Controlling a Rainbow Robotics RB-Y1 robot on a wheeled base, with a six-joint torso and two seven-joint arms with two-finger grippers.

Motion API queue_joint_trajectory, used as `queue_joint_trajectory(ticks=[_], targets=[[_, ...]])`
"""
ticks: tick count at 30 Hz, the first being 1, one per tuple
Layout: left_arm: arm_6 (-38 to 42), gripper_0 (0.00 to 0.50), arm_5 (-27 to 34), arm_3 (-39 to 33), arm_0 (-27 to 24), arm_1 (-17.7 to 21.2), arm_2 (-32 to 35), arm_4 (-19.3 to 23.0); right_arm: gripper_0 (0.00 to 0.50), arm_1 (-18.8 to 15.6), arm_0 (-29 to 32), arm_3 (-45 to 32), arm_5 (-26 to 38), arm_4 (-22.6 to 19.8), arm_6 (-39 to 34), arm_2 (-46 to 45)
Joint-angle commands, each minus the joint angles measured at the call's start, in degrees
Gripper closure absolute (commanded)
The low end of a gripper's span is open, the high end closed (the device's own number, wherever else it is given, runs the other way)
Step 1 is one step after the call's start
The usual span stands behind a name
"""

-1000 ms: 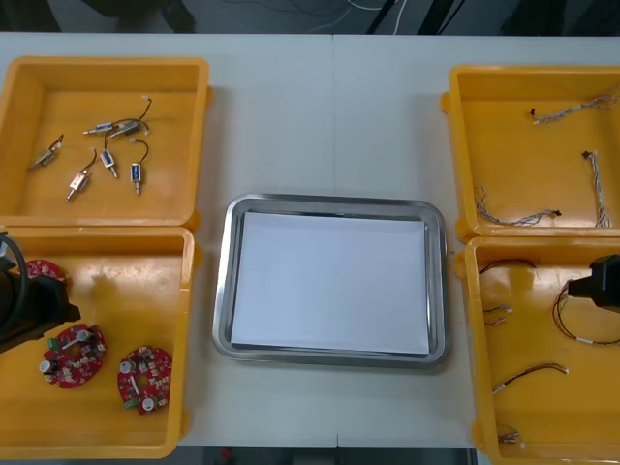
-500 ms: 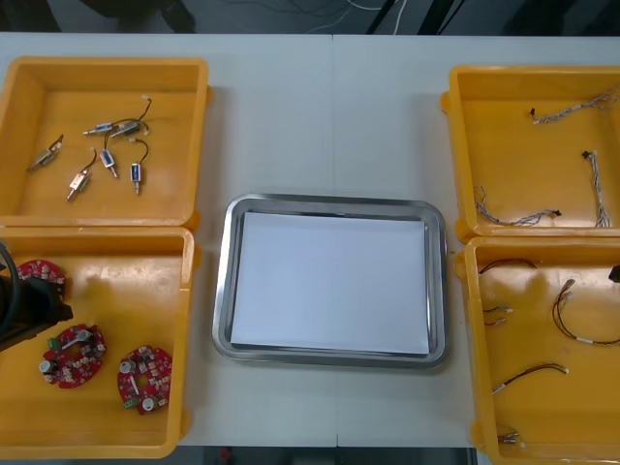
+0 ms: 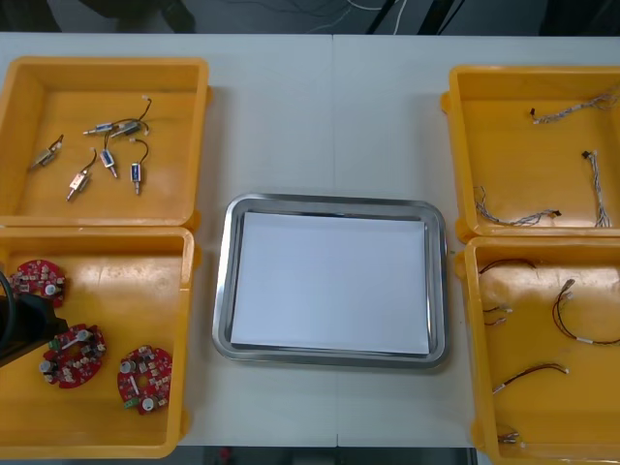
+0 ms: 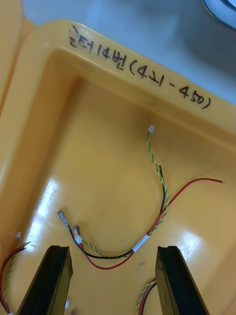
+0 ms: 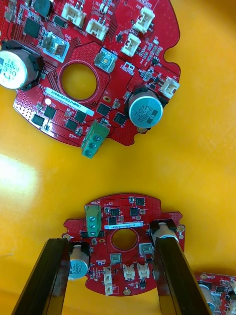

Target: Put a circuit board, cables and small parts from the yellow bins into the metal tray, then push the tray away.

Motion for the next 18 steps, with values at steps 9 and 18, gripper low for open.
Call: queue_joint_trajectory(ticks=[9,18], targets=[[-4.0,0.0,-5.0,2.6,1.8,2.2,-0.4,-1.2,0.0,8.0,-2.0,-1.5,1.6,8.6,-9.6,3.5],[-4.5,0.0,-7.6,4.4,1.7,2.2,-2.9,-2.3,0.0,12.0,-1.3,0.0,1.5,12.2,-10.5,2.6]])
